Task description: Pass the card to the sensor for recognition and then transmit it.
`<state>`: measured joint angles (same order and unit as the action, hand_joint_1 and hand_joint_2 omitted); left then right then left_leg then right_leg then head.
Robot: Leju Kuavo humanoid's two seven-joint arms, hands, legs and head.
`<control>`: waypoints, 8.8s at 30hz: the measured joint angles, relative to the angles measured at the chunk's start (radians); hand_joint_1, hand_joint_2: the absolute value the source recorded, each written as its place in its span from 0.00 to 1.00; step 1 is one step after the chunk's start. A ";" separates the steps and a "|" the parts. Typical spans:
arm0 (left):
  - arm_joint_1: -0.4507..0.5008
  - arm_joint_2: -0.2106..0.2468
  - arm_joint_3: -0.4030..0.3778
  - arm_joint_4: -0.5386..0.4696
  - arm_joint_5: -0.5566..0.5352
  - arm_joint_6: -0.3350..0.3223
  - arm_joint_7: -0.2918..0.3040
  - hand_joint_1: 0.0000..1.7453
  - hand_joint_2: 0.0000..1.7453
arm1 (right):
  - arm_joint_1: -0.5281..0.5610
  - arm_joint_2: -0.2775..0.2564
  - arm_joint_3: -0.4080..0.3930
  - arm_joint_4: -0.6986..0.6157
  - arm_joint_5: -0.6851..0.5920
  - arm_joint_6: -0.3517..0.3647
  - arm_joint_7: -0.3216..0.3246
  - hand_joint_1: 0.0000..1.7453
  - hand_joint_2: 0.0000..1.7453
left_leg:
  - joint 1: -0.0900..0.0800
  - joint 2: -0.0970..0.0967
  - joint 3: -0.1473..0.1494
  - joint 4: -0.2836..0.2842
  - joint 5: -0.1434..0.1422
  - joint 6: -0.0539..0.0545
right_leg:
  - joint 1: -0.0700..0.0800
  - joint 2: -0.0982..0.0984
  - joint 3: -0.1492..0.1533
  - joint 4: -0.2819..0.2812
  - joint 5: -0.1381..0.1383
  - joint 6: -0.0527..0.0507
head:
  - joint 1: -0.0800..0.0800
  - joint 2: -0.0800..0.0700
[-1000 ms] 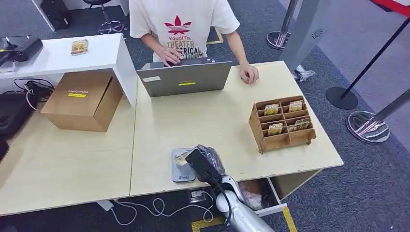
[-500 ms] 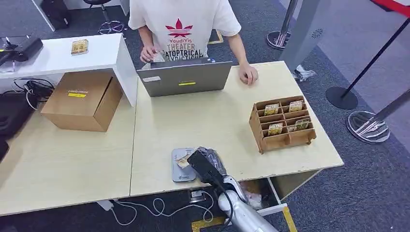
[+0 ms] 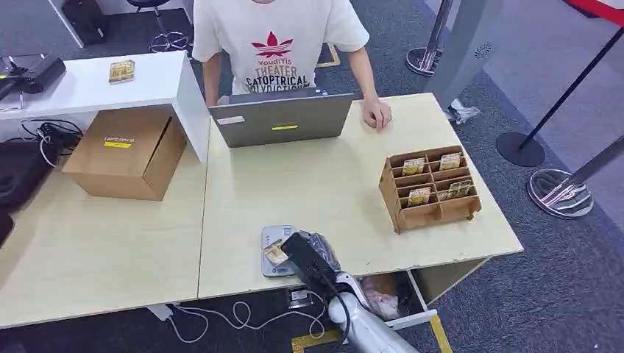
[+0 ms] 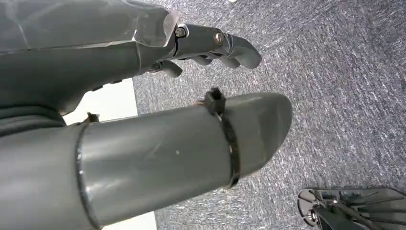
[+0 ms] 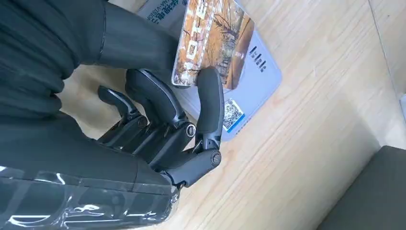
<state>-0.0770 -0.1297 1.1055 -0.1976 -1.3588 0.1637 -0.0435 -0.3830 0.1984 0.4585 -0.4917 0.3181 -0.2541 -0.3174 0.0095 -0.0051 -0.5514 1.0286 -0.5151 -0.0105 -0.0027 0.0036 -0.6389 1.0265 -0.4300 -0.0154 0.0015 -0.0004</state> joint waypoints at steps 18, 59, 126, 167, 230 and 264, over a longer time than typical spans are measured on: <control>0.000 0.002 0.000 0.000 -0.010 0.000 -0.009 0.00 0.00 | -0.001 0.003 0.000 0.043 -0.022 -0.015 -0.007 1.00 1.00 | 0.000 0.000 0.000 0.000 0.000 0.000 | 0.000 0.000 0.000 0.000 0.000 0.000 | 0.000 0.000; 0.000 0.005 0.002 0.000 0.013 0.003 -0.008 0.00 0.00 | -0.012 0.013 -0.014 -0.027 -0.056 0.021 -0.066 1.00 1.00 | 0.000 0.000 0.000 0.000 0.000 0.000 | 0.000 0.000 0.000 0.000 0.000 0.000 | 0.000 0.000; -0.008 -0.006 0.018 0.000 -0.004 -0.032 0.006 0.00 0.00 | -0.431 -0.084 -0.223 -0.175 -0.064 -0.049 0.035 1.00 1.00 | 0.000 0.000 0.001 0.000 0.001 -0.001 | 0.000 0.000 0.000 0.000 0.001 0.000 | 0.000 0.000; -0.002 -0.006 0.018 0.000 0.016 -0.027 -0.012 0.00 0.00 | -0.284 -0.193 -0.163 -0.407 0.472 -0.127 0.177 0.00 1.00 | -0.001 -0.001 0.001 0.000 0.000 0.000 | 0.000 0.000 0.000 0.000 0.001 0.001 | 0.000 0.000; 0.004 0.006 0.017 0.000 0.004 -0.041 -0.031 0.00 0.00 | -0.081 -0.520 -0.175 -0.668 0.702 0.210 0.306 0.62 1.00 | -0.001 -0.001 0.000 0.000 -0.001 0.001 | -0.001 0.000 0.000 -0.001 0.001 0.001 | 0.000 0.000; 0.010 0.009 0.017 0.000 0.034 -0.034 -0.027 0.00 0.00 | -0.070 -0.547 -0.154 -0.608 0.716 0.277 0.307 0.49 1.00 | -0.001 -0.001 0.000 0.000 -0.001 0.002 | -0.001 -0.001 0.000 -0.001 0.001 0.001 | 0.000 0.000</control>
<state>-0.0674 -0.1209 1.1227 -0.1976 -1.3252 0.1301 -0.0702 -0.4532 -0.3491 0.3044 -1.0994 1.0346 0.0229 -0.0103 0.0085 -0.0058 -0.5517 1.0291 -0.5159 -0.0090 -0.0034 0.0029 -0.6389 1.0259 -0.4295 -0.0147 0.0011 -0.0004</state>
